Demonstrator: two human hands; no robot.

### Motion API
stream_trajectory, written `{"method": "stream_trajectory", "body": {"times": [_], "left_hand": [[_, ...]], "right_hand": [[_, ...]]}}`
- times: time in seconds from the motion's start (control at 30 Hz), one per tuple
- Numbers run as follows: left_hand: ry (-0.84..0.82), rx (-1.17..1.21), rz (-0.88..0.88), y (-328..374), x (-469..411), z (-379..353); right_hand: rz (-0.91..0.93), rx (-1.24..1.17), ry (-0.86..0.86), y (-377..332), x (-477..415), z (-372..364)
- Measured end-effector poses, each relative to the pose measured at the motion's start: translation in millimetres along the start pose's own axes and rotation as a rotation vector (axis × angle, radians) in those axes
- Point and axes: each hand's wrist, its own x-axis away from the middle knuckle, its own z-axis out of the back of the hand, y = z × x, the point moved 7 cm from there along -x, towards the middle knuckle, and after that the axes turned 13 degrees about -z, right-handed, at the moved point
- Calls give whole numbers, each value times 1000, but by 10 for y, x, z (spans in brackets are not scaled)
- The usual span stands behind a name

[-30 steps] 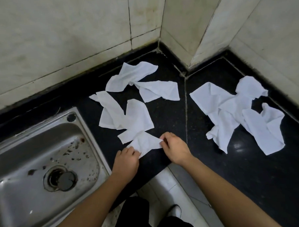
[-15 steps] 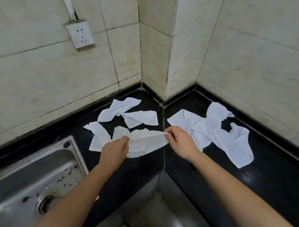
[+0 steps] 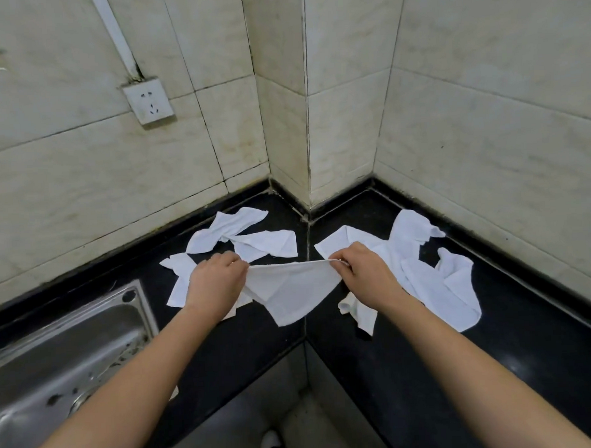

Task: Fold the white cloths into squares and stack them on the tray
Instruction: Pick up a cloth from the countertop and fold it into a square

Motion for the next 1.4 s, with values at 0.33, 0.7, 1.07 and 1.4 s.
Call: {"method": "stream_trajectory", "body": {"times": [0.33,0.7,1.07,1.4], "left_hand": [[85,269,197,-403,-725,-159],[203,373,144,-696,-813,-340],[-565,528,5,349,1119,-1741],[-513,738,212,200,1165,-1689]], "right_hand": [[-27,-15,174,-68,-729,313],[-60,-42,208,-110,-979,98],[-216,332,-551,820,253,-1588],[-261,175,-450,988,288,-1586]]}}
